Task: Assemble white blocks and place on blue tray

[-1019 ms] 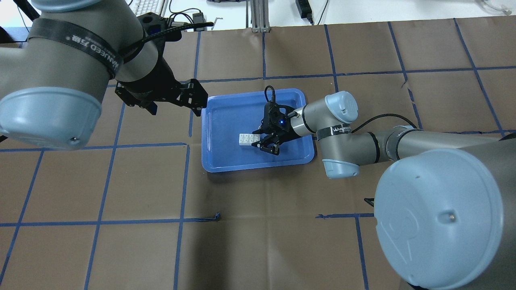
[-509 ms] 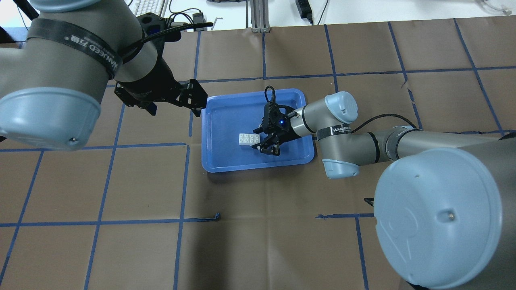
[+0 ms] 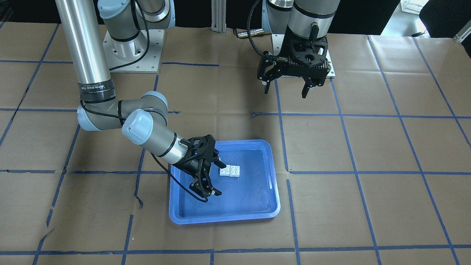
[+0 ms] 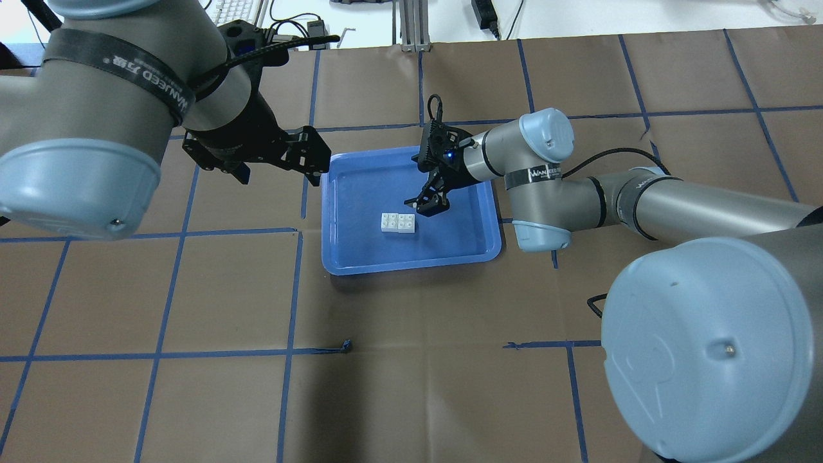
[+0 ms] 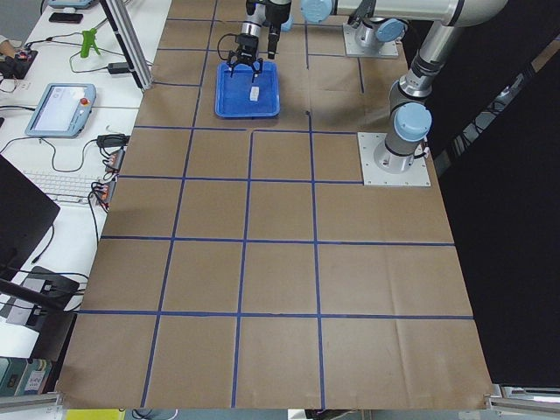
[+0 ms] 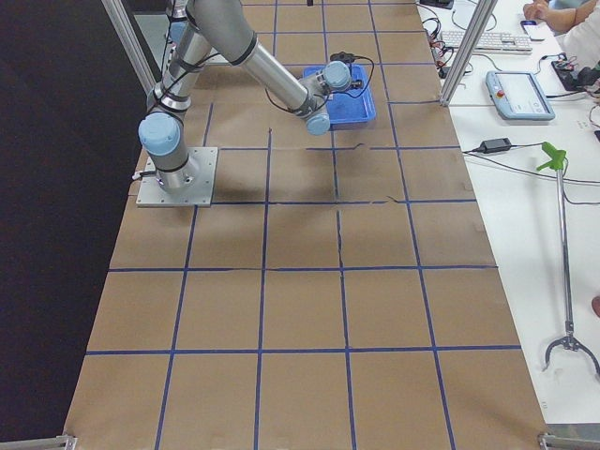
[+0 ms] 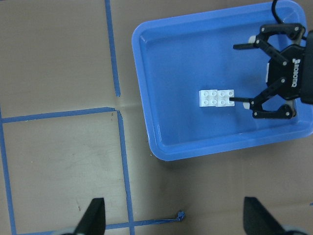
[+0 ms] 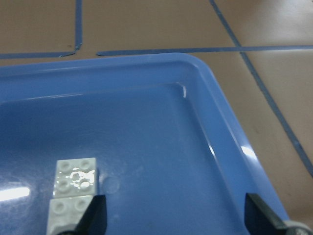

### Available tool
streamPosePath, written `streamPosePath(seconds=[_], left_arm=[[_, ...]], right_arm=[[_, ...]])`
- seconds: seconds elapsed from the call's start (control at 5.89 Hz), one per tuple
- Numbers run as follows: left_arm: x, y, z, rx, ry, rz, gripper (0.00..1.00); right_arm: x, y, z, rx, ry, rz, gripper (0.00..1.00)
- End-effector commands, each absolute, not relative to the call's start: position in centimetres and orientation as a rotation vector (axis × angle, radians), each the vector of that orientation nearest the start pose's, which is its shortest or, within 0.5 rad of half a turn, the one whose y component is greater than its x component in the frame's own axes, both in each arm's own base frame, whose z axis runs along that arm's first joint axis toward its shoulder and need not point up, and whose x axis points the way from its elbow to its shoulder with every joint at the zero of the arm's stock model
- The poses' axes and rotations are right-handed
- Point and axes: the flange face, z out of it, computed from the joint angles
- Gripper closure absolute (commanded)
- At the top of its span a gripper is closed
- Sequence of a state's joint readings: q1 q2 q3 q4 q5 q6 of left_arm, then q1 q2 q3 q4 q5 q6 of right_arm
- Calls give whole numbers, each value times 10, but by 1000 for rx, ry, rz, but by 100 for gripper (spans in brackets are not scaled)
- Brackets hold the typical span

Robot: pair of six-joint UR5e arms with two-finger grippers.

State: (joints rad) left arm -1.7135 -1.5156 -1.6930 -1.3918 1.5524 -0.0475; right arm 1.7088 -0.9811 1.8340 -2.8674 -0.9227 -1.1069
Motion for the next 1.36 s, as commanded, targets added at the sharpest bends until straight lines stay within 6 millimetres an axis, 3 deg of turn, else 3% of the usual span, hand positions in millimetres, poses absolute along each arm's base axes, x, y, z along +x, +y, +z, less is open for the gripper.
streamPosePath(seconds=[0.0,0.17,0.34,0.68,0.85,1.19], left_arm=[[-202,-454,473,152,3162,-174,1],[-202,-454,473,152,3162,-171,1],[-202,-454,472,152,3162,-169,1],[-202,-454,473,152,3162,-169,1],[-202,-454,473,152,3162,-169,1],[-202,-453,474,152,3162,-171,1]], right_arm=[[264,-601,255,-1586,2212,-792,0],[245,-606,302,-1573,2351,-606,0],[212,-609,344,-1463,2504,-418,0],[160,-593,406,-1179,2698,-159,0],[151,-567,434,-1024,2841,-72,0],[136,-515,483,-470,3095,109,0]])
